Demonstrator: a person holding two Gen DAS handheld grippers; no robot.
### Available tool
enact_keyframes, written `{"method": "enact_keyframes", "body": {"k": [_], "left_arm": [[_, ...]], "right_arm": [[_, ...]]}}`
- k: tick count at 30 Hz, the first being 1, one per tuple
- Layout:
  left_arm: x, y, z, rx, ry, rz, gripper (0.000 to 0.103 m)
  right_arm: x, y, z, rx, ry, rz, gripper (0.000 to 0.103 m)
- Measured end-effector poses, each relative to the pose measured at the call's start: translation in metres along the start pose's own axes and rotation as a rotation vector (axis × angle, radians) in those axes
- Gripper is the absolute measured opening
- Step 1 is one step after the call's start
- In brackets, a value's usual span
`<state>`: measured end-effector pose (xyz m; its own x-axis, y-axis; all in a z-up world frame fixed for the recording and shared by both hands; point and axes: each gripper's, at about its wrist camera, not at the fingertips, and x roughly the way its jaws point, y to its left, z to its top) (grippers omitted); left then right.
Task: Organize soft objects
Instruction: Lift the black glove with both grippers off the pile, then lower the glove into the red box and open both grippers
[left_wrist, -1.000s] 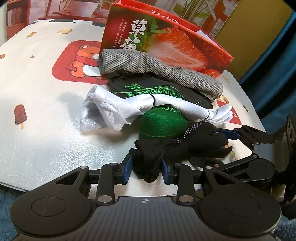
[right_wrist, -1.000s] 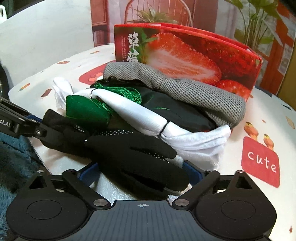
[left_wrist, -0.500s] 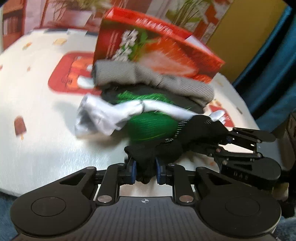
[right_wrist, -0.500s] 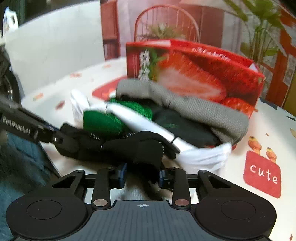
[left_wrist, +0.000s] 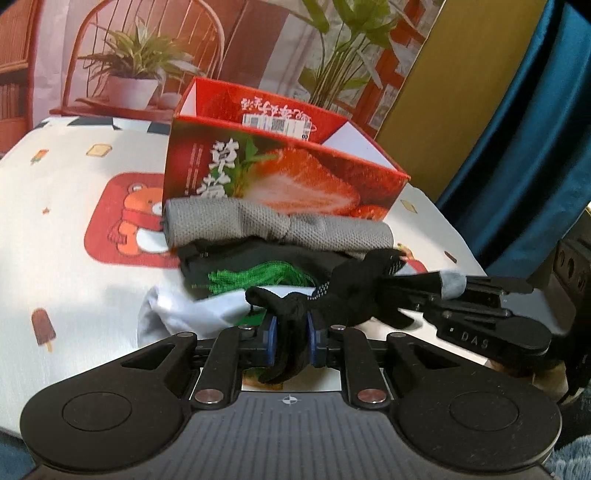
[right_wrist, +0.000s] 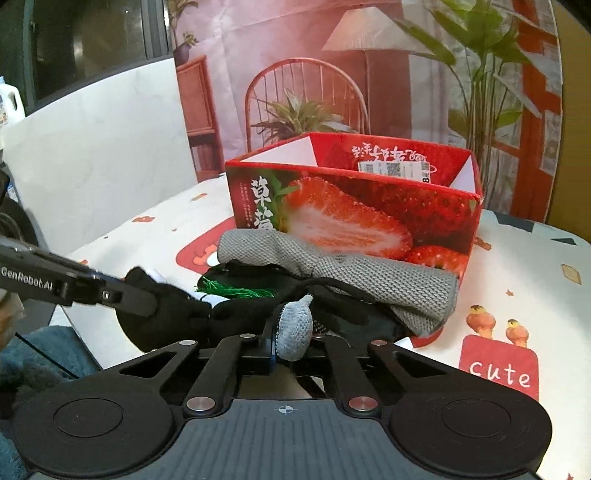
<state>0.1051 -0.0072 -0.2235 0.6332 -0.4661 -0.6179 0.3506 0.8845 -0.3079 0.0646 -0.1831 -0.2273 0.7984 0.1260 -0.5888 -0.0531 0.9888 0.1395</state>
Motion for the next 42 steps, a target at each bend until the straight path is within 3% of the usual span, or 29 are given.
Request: {"method": "enact_keyframes", "body": {"k": [9,18,23,31,37,42], "left_arm": [[-0.003,-0.007,0.036,0.037,-0.080,0.000,0.017],[-0.014,-0.014,0.105,0.093,-0.227,0.010,0.017],[-0.003,-0.013,0.142,0.102,-0.254,0.013,0.017],[0.050,0.003,0.186,0.100,-0.181,0.048,0.017],[0.094,0.017,0.193,0.116,-0.094,0.092,0.017],[0.114,0.025,0.189,0.119,-0.049,0.109,0.017]], "right_arm": [[0.000,-0.008,0.021,0.022,-0.043,-0.009,0.005],[-0.007,-0.025,0.087,0.008,-0.172,-0.017,0.005],[0.004,-0.036,0.128,-0.010,-0.219,-0.025,0.005],[0.058,-0.068,0.164,0.054,-0.161,-0.061,0.005],[0.103,-0.093,0.159,0.146,-0.052,-0.083,0.005],[0.123,-0.100,0.151,0.143,0.004,-0.110,0.006]]}}
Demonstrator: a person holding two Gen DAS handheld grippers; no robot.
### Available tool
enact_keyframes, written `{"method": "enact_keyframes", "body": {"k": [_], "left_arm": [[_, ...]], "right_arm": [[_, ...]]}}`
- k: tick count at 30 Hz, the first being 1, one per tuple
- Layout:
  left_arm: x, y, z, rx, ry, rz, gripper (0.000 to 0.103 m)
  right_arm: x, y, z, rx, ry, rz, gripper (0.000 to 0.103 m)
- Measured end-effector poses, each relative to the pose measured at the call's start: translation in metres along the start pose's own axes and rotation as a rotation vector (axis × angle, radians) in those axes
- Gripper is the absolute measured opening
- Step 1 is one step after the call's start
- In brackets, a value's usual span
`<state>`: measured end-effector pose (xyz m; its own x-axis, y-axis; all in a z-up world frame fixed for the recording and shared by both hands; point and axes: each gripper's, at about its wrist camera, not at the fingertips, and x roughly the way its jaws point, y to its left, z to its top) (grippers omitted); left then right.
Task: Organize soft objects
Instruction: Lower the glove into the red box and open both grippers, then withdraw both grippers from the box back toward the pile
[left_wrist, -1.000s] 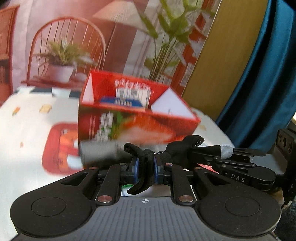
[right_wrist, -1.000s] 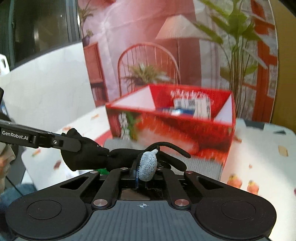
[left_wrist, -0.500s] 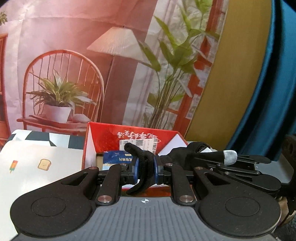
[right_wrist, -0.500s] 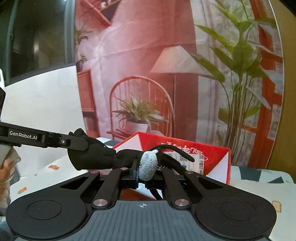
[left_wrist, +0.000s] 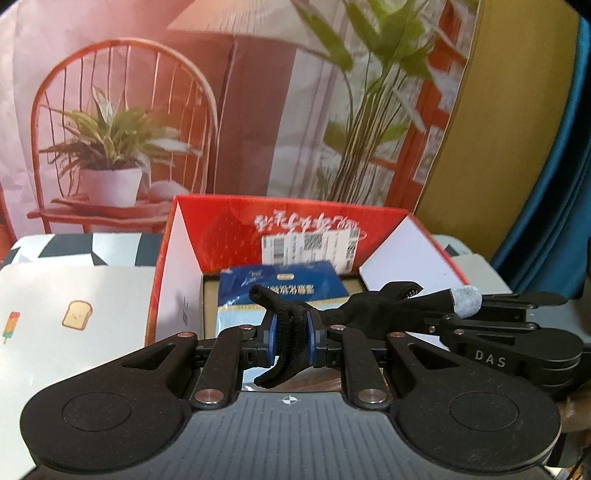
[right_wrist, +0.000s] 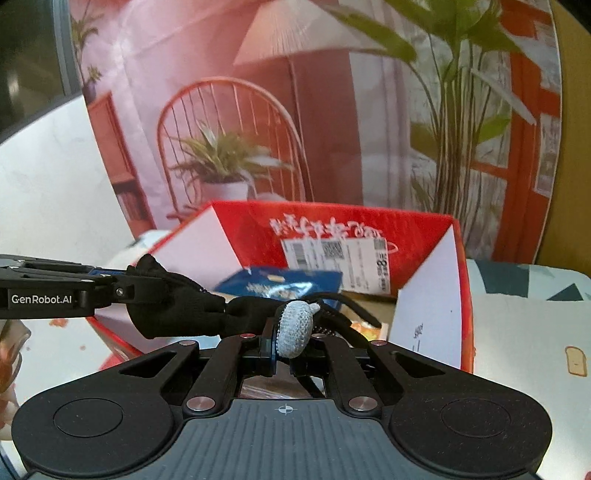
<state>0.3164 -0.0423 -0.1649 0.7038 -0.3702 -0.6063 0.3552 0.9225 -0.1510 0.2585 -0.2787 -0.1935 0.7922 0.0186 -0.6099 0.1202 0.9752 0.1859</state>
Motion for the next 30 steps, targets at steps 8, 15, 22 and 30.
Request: {"method": "enact_keyframes", "body": {"k": [8,15,22,30], "left_arm": [[0.004,0.006,-0.006,0.043,0.018,0.056,0.029],[-0.028,0.002,-0.006,0.076,-0.079,0.076,0.092],[-0.067,-0.007,-0.020,0.094,-0.118,0.154,0.103],[-0.115,-0.008,-0.066,0.082,-0.133,0.148,0.103]], "right_arm": [[0.004,-0.001,-0.006,-0.043,0.004,-0.063,0.027],[-0.018,0.008,-0.007,-0.100,-0.078,-0.073,0.096],[-0.051,0.016,-0.013,-0.071,-0.163,-0.061,0.103],[-0.091,0.029,-0.053,-0.050,-0.231,-0.036,0.103]]}}
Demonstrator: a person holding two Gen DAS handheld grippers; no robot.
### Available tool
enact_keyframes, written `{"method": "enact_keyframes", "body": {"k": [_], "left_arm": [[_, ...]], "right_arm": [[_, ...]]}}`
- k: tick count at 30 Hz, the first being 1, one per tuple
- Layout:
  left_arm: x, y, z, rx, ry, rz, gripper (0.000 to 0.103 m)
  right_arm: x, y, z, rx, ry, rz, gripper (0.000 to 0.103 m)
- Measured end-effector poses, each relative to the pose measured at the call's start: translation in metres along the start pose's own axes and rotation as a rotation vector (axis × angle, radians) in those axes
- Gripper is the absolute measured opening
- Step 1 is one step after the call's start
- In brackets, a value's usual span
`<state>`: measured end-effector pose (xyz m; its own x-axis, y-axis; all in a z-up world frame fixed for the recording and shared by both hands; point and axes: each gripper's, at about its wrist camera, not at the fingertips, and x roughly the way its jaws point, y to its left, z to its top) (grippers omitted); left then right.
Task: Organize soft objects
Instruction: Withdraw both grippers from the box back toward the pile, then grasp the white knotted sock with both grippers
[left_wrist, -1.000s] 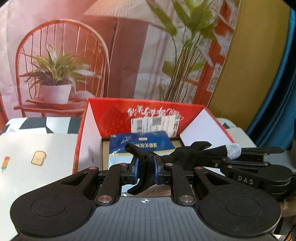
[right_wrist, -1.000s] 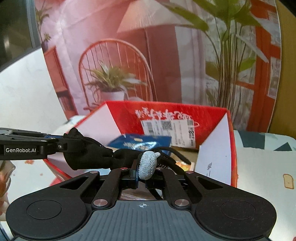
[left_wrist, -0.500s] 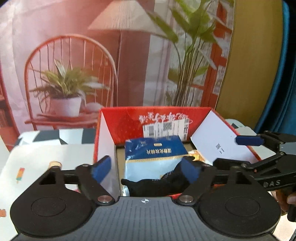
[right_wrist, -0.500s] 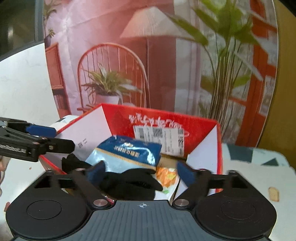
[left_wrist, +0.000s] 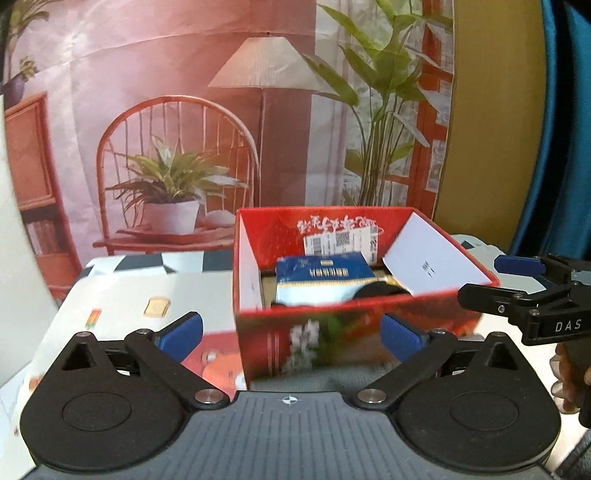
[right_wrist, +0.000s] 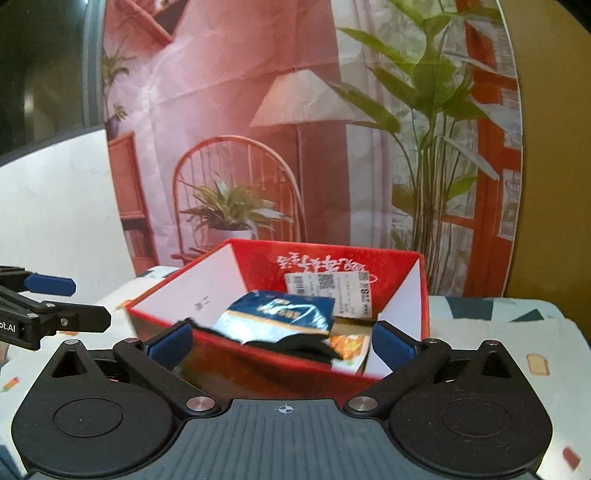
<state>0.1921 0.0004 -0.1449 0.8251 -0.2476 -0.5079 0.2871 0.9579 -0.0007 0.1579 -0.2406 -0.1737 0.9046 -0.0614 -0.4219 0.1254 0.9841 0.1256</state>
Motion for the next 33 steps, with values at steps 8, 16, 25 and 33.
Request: {"method": "enact_keyframes", "body": {"k": [8,16,25,33], "left_arm": [[-0.026,0.001,-0.055,-0.056,0.062,0.000,0.103],[-0.032,-0.003,-0.091,-0.094,0.085,0.006,0.102],[-0.020,0.013,-0.116,-0.231,0.133,0.011,0.090],[-0.007,0.021,-0.131,-0.288,0.192,0.002,0.065]], "right_arm": [[-0.033,0.009,-0.048,0.068,0.014,0.034,0.103],[-0.041,0.011,-0.089,0.092,0.094,-0.056,0.103],[-0.032,-0.002,-0.132,0.132,0.209,-0.089,0.103],[-0.024,-0.008,-0.146,0.139,0.224,-0.094,0.103]]}}
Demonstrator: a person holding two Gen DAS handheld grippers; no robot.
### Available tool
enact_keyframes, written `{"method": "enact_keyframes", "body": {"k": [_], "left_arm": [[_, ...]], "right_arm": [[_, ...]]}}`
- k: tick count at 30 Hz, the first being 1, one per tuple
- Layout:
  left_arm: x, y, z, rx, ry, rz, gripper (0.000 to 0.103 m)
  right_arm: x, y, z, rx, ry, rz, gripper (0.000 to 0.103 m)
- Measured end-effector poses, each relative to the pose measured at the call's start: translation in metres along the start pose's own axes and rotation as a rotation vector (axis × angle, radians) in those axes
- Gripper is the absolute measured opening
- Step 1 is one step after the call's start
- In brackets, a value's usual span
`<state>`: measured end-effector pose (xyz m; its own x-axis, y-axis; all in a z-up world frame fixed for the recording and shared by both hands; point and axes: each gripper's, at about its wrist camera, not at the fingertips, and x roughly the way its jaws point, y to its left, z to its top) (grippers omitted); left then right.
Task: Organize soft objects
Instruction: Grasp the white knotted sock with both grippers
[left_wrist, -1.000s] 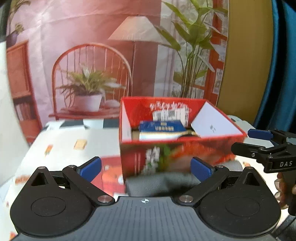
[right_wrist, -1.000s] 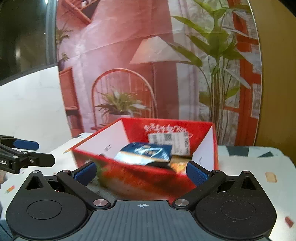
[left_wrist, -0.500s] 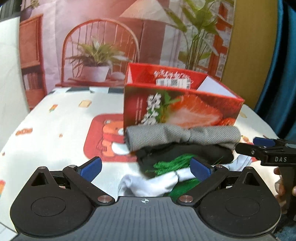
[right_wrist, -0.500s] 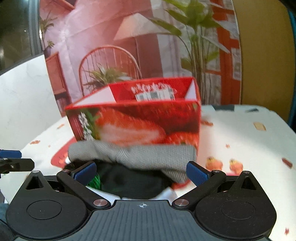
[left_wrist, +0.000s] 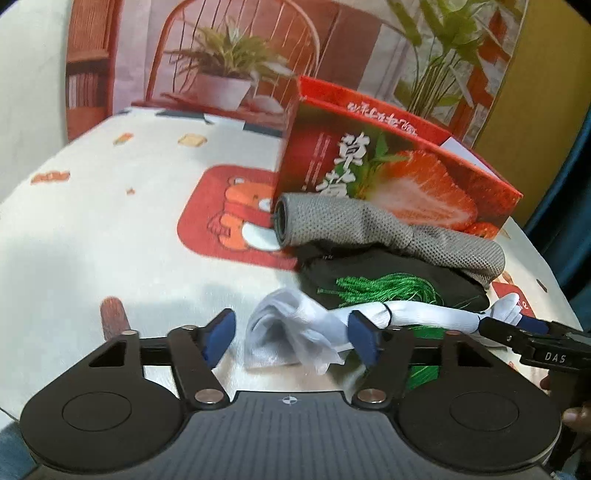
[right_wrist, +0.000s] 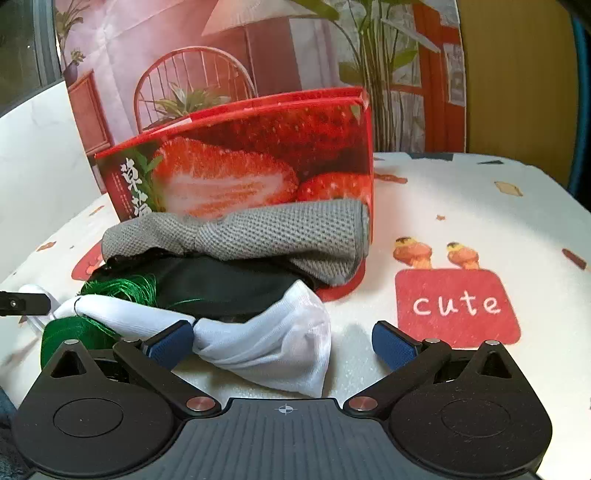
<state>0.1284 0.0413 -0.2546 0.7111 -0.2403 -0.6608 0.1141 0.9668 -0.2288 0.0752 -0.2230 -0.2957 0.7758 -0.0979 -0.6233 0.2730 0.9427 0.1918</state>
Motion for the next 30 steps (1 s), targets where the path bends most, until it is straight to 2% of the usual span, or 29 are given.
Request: {"method": "enact_keyframes", "body": {"k": [3,11,17,20,24,26,30], "left_arm": [[0.003,0.002,-0.003,-0.013,0.013,-0.009,0.061],[0.011,0.002,-0.006,-0.011,0.048,-0.004,0.061],[0.012,0.000,-0.006,-0.001,0.039,-0.004,0.061],[0.011,-0.001,-0.007,0.002,0.034,-0.009,0.061],[0.011,0.000,-0.007,0.003,0.030,-0.019,0.054],[0.011,0.001,-0.007,0.001,0.030,-0.021,0.052],[0.011,0.002,-0.007,-0.004,0.029,-0.028,0.039]], "right_arm": [[0.004,-0.002,-0.004,0.005,-0.001,0.005,0.103],[0.004,0.000,-0.004,-0.013,-0.003,0.000,0.103],[0.004,0.000,-0.005,-0.016,-0.007,0.001,0.102],[0.002,0.000,-0.005,-0.021,-0.013,0.016,0.095],[0.000,0.000,-0.004,-0.026,-0.018,0.044,0.082],[0.000,0.001,-0.004,-0.026,-0.018,0.054,0.079],[-0.001,0.000,-0.003,-0.004,-0.012,0.067,0.072]]}}
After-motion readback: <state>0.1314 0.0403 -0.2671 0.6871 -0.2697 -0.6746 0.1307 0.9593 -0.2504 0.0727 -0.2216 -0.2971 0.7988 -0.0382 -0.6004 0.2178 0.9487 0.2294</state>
